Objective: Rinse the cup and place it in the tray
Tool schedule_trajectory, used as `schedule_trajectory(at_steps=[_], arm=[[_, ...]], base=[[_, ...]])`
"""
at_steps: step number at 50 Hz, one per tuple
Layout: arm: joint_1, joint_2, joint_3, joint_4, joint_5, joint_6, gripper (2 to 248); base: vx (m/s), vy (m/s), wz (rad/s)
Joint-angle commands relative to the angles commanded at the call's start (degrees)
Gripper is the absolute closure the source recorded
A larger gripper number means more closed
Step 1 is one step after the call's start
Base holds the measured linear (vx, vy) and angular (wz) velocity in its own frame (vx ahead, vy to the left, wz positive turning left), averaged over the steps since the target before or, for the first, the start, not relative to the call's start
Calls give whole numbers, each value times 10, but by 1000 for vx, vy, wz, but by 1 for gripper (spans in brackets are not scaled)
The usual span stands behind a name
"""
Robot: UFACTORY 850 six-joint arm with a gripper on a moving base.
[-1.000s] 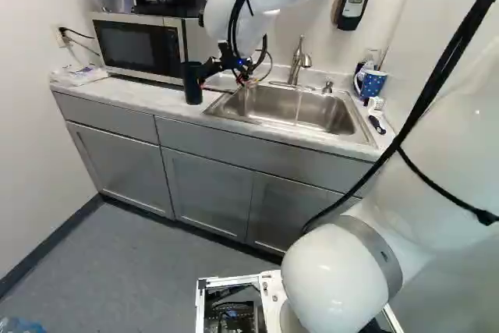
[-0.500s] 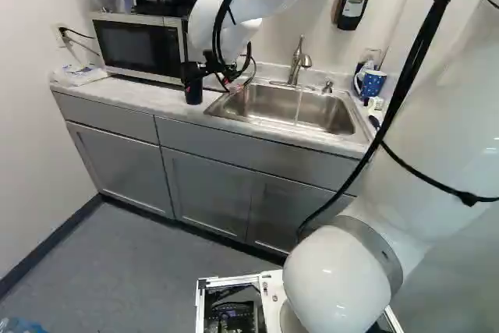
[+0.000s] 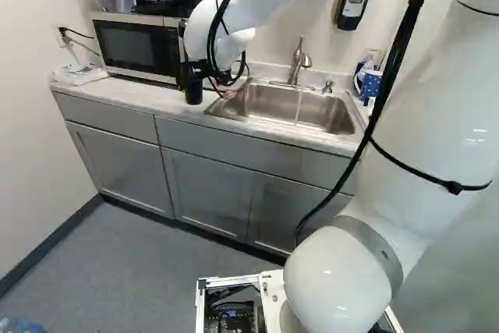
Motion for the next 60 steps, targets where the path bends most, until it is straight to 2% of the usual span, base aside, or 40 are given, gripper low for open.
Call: schedule_trajectory(at_steps=[29,60], arm=[[1,-34,3,0,77,0,3],[14,-51,26,0,169,0,3]], base=[[0,0,0],[0,0,0]])
